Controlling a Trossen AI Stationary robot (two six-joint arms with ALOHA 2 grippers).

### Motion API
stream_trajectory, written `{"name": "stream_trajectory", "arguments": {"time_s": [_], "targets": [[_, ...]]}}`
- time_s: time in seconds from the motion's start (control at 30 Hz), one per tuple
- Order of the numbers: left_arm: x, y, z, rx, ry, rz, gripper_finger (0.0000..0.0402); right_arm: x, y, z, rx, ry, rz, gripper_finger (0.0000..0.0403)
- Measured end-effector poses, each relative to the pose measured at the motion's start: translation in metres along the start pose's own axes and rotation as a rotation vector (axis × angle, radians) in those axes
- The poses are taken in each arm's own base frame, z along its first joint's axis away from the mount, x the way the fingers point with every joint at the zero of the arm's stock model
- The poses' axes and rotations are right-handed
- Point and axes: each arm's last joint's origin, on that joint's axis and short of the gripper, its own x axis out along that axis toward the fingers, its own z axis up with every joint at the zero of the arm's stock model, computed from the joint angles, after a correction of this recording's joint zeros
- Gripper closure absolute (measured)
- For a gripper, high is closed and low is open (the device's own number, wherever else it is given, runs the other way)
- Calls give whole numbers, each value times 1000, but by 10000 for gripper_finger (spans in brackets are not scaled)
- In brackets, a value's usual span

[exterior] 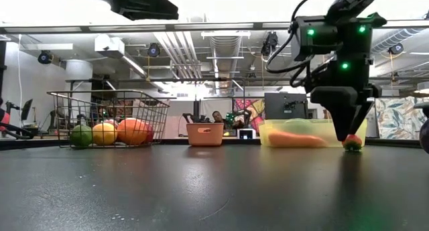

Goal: Sort produce into baskets
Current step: Put the orange cherry tomato into the wire basket

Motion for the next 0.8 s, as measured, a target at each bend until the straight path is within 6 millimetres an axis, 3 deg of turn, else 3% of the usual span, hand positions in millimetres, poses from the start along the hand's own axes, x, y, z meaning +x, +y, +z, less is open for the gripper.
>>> {"name": "stream_trajectory", "arguments": {"time_s": [0.4, 0.8], "targets": [[0, 0, 0, 0, 0, 0, 192, 7, -4, -6, 4, 17, -19, 207], [0, 0, 0, 0, 0, 0, 192, 7, -2, -4, 3, 4, -5, 312]]}}
